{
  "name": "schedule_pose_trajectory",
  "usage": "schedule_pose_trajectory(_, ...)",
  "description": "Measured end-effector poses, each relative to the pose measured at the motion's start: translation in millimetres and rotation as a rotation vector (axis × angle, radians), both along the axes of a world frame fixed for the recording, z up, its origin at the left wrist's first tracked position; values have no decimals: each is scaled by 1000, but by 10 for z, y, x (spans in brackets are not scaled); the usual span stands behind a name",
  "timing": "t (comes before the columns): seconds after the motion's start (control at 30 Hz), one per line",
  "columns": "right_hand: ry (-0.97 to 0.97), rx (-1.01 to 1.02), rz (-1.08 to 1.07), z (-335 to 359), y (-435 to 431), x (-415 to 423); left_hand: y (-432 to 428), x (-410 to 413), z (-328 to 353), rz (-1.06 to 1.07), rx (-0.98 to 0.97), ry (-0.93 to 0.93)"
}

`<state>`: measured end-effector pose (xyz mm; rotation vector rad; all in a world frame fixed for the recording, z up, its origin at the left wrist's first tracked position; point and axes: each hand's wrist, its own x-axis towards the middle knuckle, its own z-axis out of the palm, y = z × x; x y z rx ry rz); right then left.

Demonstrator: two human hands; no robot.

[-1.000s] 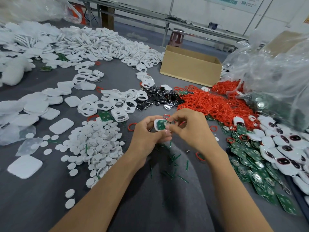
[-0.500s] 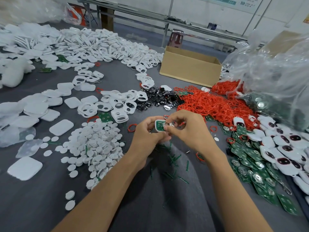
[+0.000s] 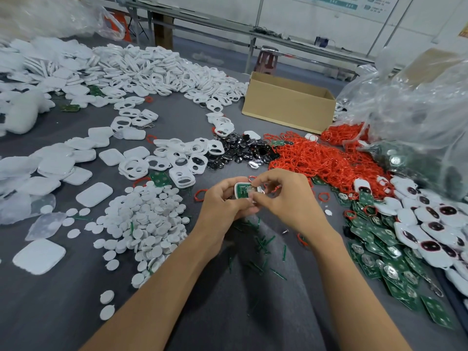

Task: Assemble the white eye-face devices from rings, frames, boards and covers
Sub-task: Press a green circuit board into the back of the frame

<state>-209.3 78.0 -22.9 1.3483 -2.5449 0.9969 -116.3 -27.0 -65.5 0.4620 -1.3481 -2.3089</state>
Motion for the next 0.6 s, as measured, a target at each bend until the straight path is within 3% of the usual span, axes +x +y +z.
schedule_pose_trajectory(0.33,-83,-8,1,34,29,-20,8,12,-4,-56,-20,47)
schedule_pose_trajectory(0.6,-122,-209,0,242,15,79,15,11,-11,-52,-6,16)
